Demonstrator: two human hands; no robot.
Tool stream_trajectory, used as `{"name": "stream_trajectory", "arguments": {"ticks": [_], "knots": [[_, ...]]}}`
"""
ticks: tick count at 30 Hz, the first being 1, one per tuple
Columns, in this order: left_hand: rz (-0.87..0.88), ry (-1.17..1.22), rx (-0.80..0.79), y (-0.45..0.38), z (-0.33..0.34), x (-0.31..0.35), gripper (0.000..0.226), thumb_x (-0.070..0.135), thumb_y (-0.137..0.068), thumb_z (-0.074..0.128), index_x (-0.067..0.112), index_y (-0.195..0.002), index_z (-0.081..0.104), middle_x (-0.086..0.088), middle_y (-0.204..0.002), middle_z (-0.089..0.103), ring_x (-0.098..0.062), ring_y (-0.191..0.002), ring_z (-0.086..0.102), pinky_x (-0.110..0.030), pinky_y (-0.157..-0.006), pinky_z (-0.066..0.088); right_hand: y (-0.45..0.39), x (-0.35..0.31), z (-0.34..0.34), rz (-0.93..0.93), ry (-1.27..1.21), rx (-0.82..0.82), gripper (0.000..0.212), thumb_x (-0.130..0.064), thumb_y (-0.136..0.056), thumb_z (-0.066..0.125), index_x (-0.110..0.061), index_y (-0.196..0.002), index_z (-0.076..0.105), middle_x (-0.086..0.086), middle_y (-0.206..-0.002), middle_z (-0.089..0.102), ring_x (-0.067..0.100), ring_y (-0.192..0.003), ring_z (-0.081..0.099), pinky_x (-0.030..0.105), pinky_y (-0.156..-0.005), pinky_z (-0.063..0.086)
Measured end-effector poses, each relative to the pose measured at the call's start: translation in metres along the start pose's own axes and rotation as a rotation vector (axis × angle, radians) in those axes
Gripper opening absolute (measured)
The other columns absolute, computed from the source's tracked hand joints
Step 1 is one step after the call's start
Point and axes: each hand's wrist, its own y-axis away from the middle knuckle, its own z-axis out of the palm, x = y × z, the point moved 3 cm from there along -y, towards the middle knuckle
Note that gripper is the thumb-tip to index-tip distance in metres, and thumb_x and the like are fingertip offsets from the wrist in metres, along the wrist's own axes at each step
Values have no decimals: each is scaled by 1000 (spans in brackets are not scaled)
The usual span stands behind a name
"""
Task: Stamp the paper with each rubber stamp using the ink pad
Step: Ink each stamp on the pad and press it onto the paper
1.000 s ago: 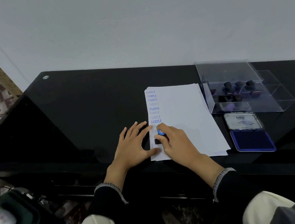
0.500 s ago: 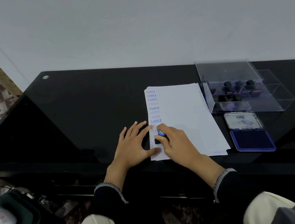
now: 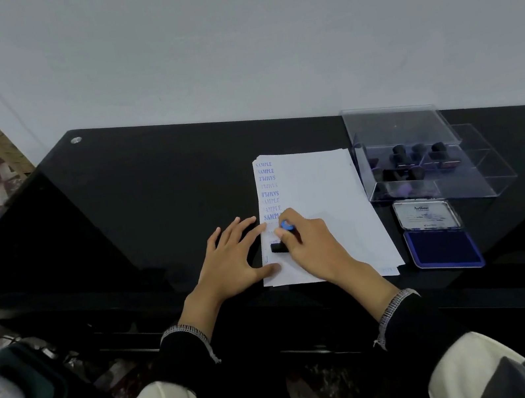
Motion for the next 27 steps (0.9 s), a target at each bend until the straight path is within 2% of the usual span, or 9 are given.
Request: {"name": "stream_trajectory", "arguments": {"ticks": [2, 5, 7, 9, 12, 16, 20, 23, 27], "knots": [[3, 6, -1, 0, 0, 0, 95, 83, -68, 27, 37, -151, 23, 15, -159, 13, -8, -148, -1, -38, -119, -6, -1, 10, -10, 91, -145, 163, 12, -21, -99, 46, -13, -92, 48, 2, -75, 55, 15, -64, 50, 20, -62, 41], [3, 3, -9, -1, 0, -1, 96, 84, -68, 28, 38, -151, 22, 14, -160, 13, -9, -148, -1, -39, -120, -6, 4, 28, -25, 255, -412, 397, 15, -18, -99, 47, -7, -91, 52, 11, -72, 58, 14, -60, 52, 20, -58, 43], [3, 3, -12, -1, -1, -1, 96, 84, -67, 27, 37, -151, 22, 14, -160, 13, -9, -148, -1, -40, -120, -6, 9, 38, -31, 325, -524, 473, 15, -16, -100, 45, -7, -91, 53, 12, -72, 58, 12, -58, 53, 14, -54, 44], [2, -4, -12, -2, -1, -2, 97, 84, -67, 27, 36, -151, 22, 13, -160, 13, -10, -148, 0, -40, -120, -5, 14, 47, -34, 348, -589, 516, 17, -16, -100, 44, -10, -86, 52, 11, -69, 57, 14, -57, 52, 16, -54, 45], [-2, -17, -12, -2, 0, -2, 97, 85, -67, 27, 37, -151, 21, 13, -160, 13, -10, -148, 0, -40, -119, -5, 16, 52, -32, 341, -634, 544, 19, -16, -100, 44, -15, -82, 52, 7, -64, 55, 15, -55, 51, 21, -57, 44], [-9, -15, -11, -2, 1, -2, 97, 85, -67, 27, 37, -151, 21, 14, -159, 13, -8, -148, 0, -38, -119, -6, 15, 50, -31, 327, -640, 549, 18, -16, -100, 44, -16, -83, 52, 5, -63, 55, 11, -53, 51, 17, -55, 44], [-9, -13, -5, -3, 0, -2, 97, 86, -67, 26, 37, -151, 20, 14, -159, 13, -9, -148, -1, -37, -118, -7, 15, 49, -31, 304, -621, 518, 15, -16, -101, 44, -14, -88, 52, 7, -65, 55, 10, -55, 52, 14, -55, 43], [-15, 25, -8, -1, -2, 0, 94, 84, -68, 28, 37, -150, 24, 15, -159, 15, -8, -148, 2, -37, -118, -6, 16, 49, -33, 297, -653, 464, 11, -16, -100, 45, -17, -93, 53, 10, -68, 57, 13, -58, 54, 19, -59, 45], [-83, 131, 134, 1, -5, 11, 62, 61, -87, 45, 31, -141, 45, 12, -152, 35, -10, -145, 20, -39, -120, 4, 26, 49, -53, 245, -651, 449, 10, -13, -100, 47, -18, -96, 56, 11, -71, 60, 19, -65, 56, 29, -66, 51]]}}
